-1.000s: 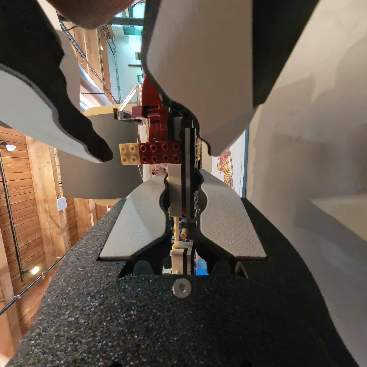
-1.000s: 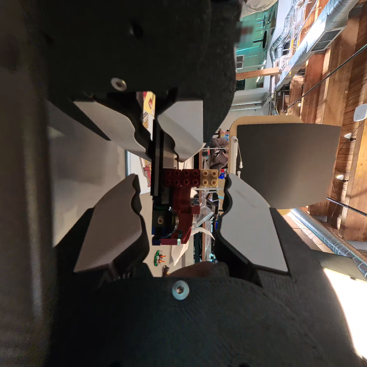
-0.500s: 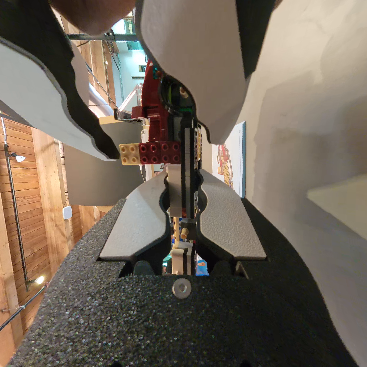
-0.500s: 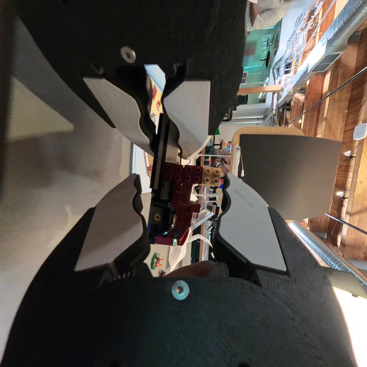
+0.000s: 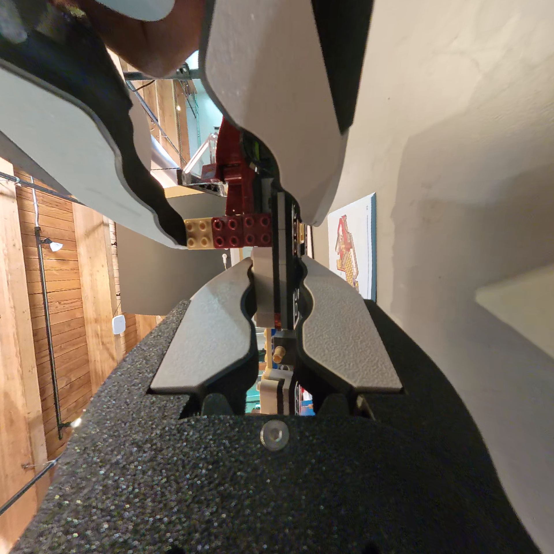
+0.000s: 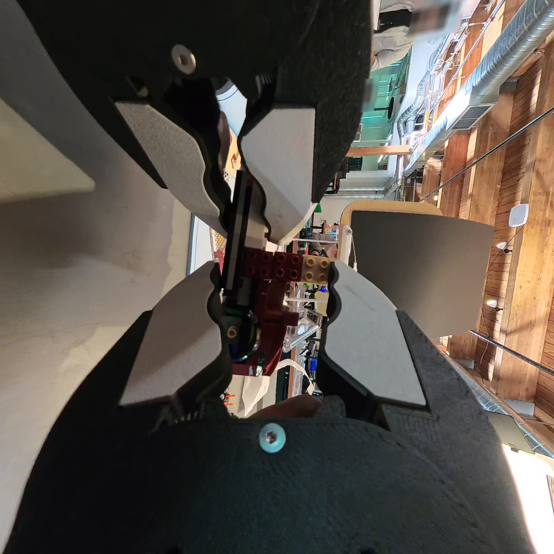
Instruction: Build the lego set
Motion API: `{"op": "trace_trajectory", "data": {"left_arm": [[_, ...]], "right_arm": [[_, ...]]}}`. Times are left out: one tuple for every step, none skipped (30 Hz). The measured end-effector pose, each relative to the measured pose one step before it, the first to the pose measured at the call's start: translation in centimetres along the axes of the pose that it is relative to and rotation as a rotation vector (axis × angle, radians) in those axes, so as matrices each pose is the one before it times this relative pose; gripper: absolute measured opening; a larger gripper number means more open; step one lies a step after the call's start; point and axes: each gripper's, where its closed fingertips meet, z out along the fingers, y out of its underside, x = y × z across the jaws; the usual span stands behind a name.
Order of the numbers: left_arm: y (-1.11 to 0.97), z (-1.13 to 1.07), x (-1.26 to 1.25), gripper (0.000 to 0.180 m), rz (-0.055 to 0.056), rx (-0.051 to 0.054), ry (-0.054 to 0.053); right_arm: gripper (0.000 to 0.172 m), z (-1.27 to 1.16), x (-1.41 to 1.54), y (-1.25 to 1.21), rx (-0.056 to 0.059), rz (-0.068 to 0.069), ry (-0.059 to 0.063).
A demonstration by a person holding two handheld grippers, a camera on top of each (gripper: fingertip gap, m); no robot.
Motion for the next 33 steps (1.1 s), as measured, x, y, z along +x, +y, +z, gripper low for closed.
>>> {"op": "trace_trajectory", "data": {"left_arm": [[-0.041,-0.024,0.034,0.024,0.0026,0.0016,-0.0008],[-0.019,-0.017,0.001,0.024,0.0021,-0.0001,-0.0027],[-0.011,0.010,-0.033,0.024,0.0010,0.0000,-0.0027],[-0.029,-0.027,0.000,0.024,0.0012,0.0016,-0.0011],[-0.017,-0.019,0.020,0.024,0.0012,0.0013,0.0005],[-0.034,-0.011,-0.007,0.024,-0.0021,0.0005,0.0006],[-0.033,-0.017,0.054,0.024,0.0017,0.0002,0.0020],[0.005,0.109,-0.110,0.024,0.0022,-0.0005,-0.0003],[-0.028,0.009,0.033,0.024,0.0013,-0.0003,0.0011],[-0.032,0.017,0.041,0.024,0.0015,0.0008,0.0018],[-0.023,0.010,0.054,0.024,0.0032,0.0008,0.0021],[0.007,0.021,0.024,0.024,0.0067,-0.0010,-0.0012],[0.006,0.006,-0.008,0.024,0.0022,0.0000,-0.0040],[0.006,0.002,-0.122,0.024,-0.0008,0.0016,-0.0015],[-0.012,0.002,0.033,0.024,0.0047,0.0022,0.0003],[-0.021,0.011,0.032,0.024,-0.0026,0.0016,0.0010],[-0.028,0.015,0.049,0.024,0.0000,0.0004,0.0017],[-0.019,-0.024,-0.089,0.024,0.0047,0.0002,-0.0005],[-0.029,-0.015,0.014,0.024,0.0006,0.0007,0.0006],[-0.035,-0.006,0.033,0.024,-0.0006,0.0019,0.0013],[-0.014,-0.032,-0.016,0.024,0.0010,0.0012,-0.0002],[-0.024,-0.030,-0.007,0.025,0.0034,0.0010,-0.0012],[-0.014,-0.008,0.009,0.025,-0.0025,0.0020,0.0014],[-0.036,0.003,-0.013,0.025,-0.0001,0.0021,0.0005],[-0.007,-0.032,-0.012,0.025,0.0049,0.0003,-0.0031],[0.012,-0.008,0.004,0.025,0.0006,0.0013,-0.0012],[0.012,-0.013,0.008,0.025,-0.0009,0.0022,-0.0003],[-0.056,0.049,-0.133,0.025,0.0056,0.0006,-0.0035],[0.000,-0.010,-0.020,0.025,-0.0010,0.0000,-0.0022],[-0.022,-0.017,0.009,0.025,0.0001,0.0017,0.0006],[-0.002,-0.022,0.002,0.025,0.0018,0.0009,-0.0006],[-0.031,-0.027,0.045,0.025,0.0004,0.0016,0.0019],[-0.041,-0.026,0.052,0.025,-0.0001,0.0031,0.0021]], "right_arm": [[0.068,-0.057,-0.003,0.043,-0.0001,-0.0034,-0.0012],[0.068,0.032,-0.031,-0.008,0.0017,0.0006,-0.0017],[0.068,0.072,-0.027,-0.059,0.0019,0.0016,-0.0030],[0.068,0.003,-0.024,0.013,0.0012,0.0018,-0.0041],[0.068,-0.012,-0.033,0.000,0.0012,0.0004,-0.0043],[0.068,0.071,-0.064,-0.115,0.0002,-0.0003,-0.0044],[0.068,0.001,-0.021,0.015,0.0001,-0.0011,-0.0047],[0.067,0.000,-0.021,0.022,-0.0004,-0.0024,-0.0047],[0.067,0.009,-0.006,0.029,-0.0011,-0.0003,-0.0051],[0.068,0.021,-0.040,0.027,-0.0003,0.0009,-0.0064],[0.067,0.034,-0.060,0.037,-0.0012,0.0005,-0.0054],[0.068,0.006,-0.002,0.000,-0.0028,-0.0013,-0.0013],[0.067,0.010,0.034,0.003,-0.0020,-0.0027,0.0015],[0.067,0.001,0.006,0.010,-0.0011,-0.0006,-0.0001],[0.067,0.021,-0.021,0.034,0.0003,0.0019,-0.0044],[0.067,0.018,-0.048,0.027,0.0001,0.0039,-0.0045],[0.067,-0.049,-0.014,-0.001,0.0006,0.0006,-0.0036],[0.067,-0.010,-0.034,0.009,0.0011,-0.0013,-0.0022],[0.067,-0.009,-0.057,0.019,0.0014,-0.0006,-0.0028],[0.067,-0.010,-0.026,0.001,0.0013,0.0006,-0.0029],[0.067,-0.060,-0.027,-0.047,0.0009,0.0010,-0.0013],[0.067,-0.070,-0.020,0.018,0.0008,-0.0005,-0.0009],[0.067,-0.019,-0.008,-0.005,0.0010,0.0005,-0.0021],[0.067,-0.008,0.005,0.017,0.0013,0.0017,-0.0017],[0.067,0.030,0.005,0.045,0.0006,0.0005,-0.0003],[0.067,-0.014,0.008,0.003,0.0000,0.0001,-0.0006],[0.067,-0.015,0.011,-0.007,0.0011,-0.0006,-0.0006],[0.067,-0.039,0.029,-0.009,0.0013,-0.0007,0.0006],[0.067,-0.040,0.030,-0.012,0.0005,-0.0008,0.0006],[0.067,-0.041,0.017,-0.011,0.0010,0.0018,-0.0014],[0.067,-0.006,-0.020,-0.001,0.0015,0.0019,-0.0010],[0.067,0.000,-0.049,0.000,0.0000,0.0022,-0.0026],[0.067,0.039,-0.077,0.024,-0.0008,0.0020,-0.0044]]}}
